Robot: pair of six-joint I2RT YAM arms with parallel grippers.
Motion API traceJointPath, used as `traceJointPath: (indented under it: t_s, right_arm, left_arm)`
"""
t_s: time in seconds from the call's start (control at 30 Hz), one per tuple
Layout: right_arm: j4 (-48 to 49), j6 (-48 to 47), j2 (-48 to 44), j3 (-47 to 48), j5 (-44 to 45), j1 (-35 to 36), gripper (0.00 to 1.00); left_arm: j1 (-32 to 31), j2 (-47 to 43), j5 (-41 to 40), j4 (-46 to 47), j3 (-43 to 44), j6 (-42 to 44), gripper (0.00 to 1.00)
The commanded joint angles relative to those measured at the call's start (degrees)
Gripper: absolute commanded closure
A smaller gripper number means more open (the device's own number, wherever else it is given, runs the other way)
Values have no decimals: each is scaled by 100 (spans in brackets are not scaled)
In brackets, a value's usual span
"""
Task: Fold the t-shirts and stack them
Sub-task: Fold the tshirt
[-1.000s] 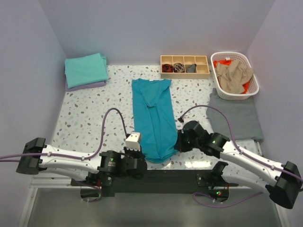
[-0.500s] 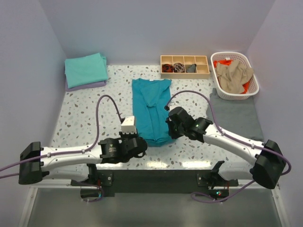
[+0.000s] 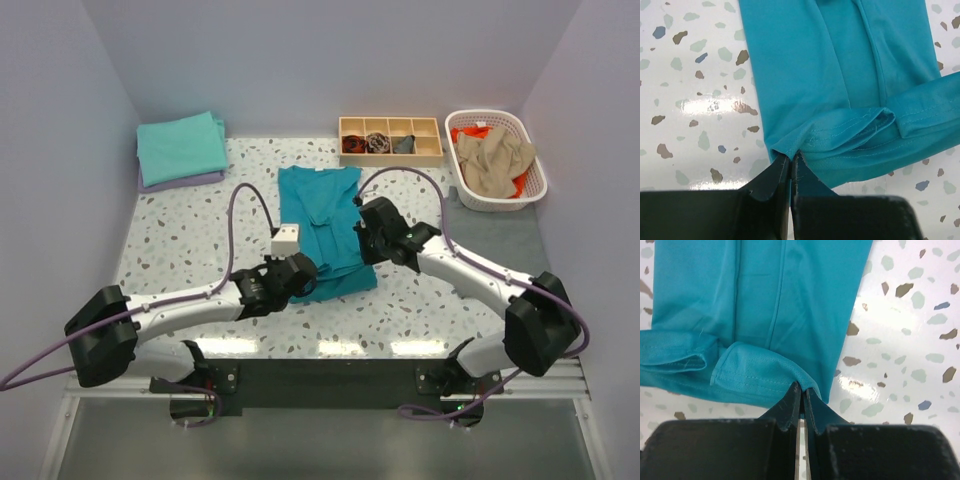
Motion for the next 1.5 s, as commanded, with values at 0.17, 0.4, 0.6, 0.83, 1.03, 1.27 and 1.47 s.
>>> traceJointPath:
  t_s: [0.17,0.4,0.6,0.83,1.03,1.27,1.47]
  right_arm:
    - [347,-408,812,771,-457,-261,97]
    - [382,-444,1146,956,-528,-463,97]
    - [417,-505,1383,1114,-624,-674,96]
    - [426,-541,1805,1448,-607,-771,94]
    - [408,-523,1929,1668,-204,-832,44]
    - [233,-567,1446,1782,-561,-885,40]
    - [250,-260,1585,1572,-1626,-885,41]
  left_arm:
    - [723,233,439,859,412,744,89]
    - [1145,681,782,1140,570,999,86]
    - [1435,822,958,1316,483,1026,86]
    - [1698,1103,1028,1659,666,1447,86]
    - [1822,1596,950,1352,1062,1440,25]
    - [1822,903,396,1140,992,1579,9]
    - [1822,603,1370,1385,782,1668,8]
